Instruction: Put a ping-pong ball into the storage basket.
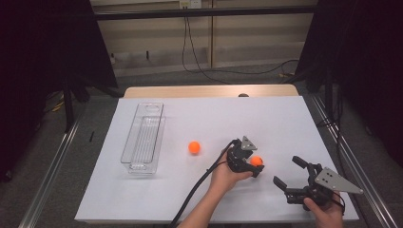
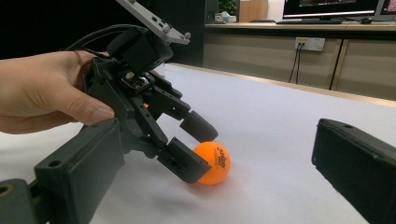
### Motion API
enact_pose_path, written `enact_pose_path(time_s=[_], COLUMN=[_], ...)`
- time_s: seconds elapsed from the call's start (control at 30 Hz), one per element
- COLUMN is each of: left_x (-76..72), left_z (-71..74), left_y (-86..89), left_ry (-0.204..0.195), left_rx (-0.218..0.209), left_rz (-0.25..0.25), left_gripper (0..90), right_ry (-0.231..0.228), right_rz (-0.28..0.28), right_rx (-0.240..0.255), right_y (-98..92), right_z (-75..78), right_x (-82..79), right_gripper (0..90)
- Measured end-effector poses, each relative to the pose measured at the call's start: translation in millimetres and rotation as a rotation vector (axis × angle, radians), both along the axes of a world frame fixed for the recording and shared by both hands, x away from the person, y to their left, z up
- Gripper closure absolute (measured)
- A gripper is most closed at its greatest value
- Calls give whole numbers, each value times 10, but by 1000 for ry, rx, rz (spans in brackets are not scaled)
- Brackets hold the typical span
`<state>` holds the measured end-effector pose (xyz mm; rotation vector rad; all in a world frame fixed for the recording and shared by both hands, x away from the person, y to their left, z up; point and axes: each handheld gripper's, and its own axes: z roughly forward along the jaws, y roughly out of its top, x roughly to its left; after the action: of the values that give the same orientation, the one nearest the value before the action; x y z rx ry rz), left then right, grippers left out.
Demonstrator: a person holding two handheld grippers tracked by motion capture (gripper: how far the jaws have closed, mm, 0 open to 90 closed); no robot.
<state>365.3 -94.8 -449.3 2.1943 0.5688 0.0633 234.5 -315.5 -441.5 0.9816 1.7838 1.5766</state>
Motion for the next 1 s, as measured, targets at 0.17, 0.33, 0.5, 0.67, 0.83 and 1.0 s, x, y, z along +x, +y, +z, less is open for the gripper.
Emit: enact_pose_path(time_s=[0.17,0.33,0.5,0.67,0.83,1.0], left_x=[-8,-12,-15,-14,-16,-26], left_z=[-8,-4,-5,-18,-31,-49], left_y=[-26,-72,-108,-134,-156,-176], left_ry=[14,20,21,24,28,44], left_rx=[1,6,13,36,40,31], left_rz=[-14,-33,-40,-38,-45,-33], left_gripper=[347,391,432,445,467,492], right_ry=[0,0,0,-1,-2,-2], right_rz=[0,0,-1,0,-1,-1], right_rx=[0,-1,2,2,2,2], right_y=[-3,-3,-5,-4,-7,-6], right_z=[-1,-1,0,0,2,2], right_x=[1,2,1,1,0,0], right_gripper=[17,17,17,17,17,17])
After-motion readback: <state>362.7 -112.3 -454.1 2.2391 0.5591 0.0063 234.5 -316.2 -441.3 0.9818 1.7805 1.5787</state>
